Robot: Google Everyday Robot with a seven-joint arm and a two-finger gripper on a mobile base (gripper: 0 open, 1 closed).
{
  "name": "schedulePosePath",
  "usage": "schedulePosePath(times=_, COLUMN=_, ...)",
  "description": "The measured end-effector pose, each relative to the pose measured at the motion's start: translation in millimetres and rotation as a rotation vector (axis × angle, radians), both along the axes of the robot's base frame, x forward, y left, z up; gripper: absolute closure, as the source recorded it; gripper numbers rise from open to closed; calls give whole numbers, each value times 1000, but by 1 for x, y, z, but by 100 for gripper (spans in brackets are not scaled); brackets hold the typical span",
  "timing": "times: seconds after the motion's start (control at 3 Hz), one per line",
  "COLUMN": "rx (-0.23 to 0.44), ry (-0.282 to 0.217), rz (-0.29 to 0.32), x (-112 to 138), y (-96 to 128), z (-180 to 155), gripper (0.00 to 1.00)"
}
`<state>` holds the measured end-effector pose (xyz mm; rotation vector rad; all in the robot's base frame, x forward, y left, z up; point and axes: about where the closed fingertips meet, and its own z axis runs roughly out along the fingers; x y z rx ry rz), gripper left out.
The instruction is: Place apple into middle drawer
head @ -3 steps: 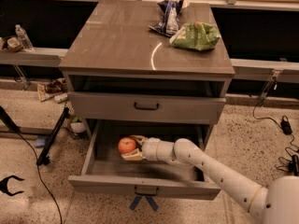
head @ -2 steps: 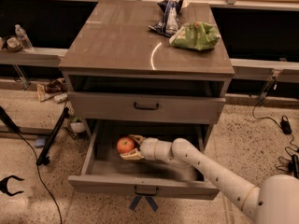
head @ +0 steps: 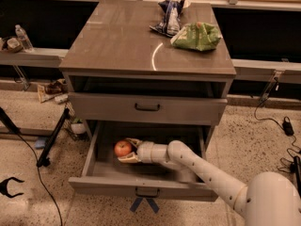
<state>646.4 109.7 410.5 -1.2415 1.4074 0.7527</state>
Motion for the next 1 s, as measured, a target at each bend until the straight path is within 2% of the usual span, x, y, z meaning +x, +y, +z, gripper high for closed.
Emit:
schedulePosePath(times=0.33, rx=-12, ry=5, rz=20, x=0, y=5, z=-7, gripper=2)
schedulePosePath(times=0.67, rx=-11, ry=12, rz=41, x=-1, y=7, z=-10, gripper=0)
schedulePosePath(times=1.0, rx=-8, ry=14, rz=30, x=2, y=-5, z=5, gripper=26)
